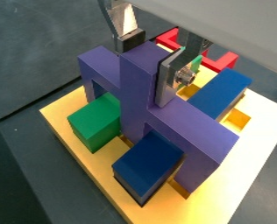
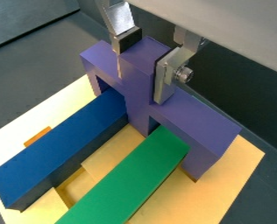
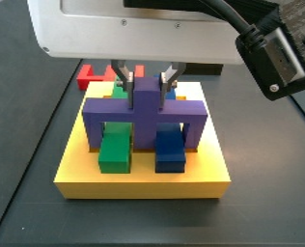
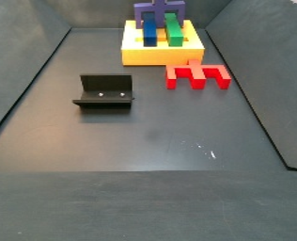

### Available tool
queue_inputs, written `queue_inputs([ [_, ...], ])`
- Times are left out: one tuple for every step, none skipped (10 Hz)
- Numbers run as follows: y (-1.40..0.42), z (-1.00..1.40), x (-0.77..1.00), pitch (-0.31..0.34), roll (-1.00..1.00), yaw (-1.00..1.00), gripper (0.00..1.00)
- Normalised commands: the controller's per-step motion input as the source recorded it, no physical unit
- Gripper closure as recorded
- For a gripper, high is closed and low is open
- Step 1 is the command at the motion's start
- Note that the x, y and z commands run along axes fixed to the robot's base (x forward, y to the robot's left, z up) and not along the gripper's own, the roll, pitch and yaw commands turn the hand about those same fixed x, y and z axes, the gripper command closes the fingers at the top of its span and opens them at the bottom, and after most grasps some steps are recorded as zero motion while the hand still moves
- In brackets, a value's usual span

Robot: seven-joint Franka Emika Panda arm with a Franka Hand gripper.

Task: Pick up the purple object. Move up. Place the purple object on the fixture. Regrasp the purple object. Move to above the board. Insert the purple object.
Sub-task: Insert the purple object.

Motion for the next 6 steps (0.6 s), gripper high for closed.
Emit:
queue_inputs([
  [0.00,-0.11,0.00,-0.107,-0.06,-0.13,1.00],
  [-0.01,-0.09,0.00,-0.053,0.00,-0.15,1.00],
  [-0.01,-0.06,-0.03,0.000,0.02,-0.16,1.00],
  [-0.07,-0.03,-0.19,0.000,0.03,-0.09,1.00],
  [-0.09,-0.03,-0.17,-0.039,-0.02,-0.07,1.00],
  [-0.06,-0.03,-0.17,-0.047,-0.06,0.00,1.00],
])
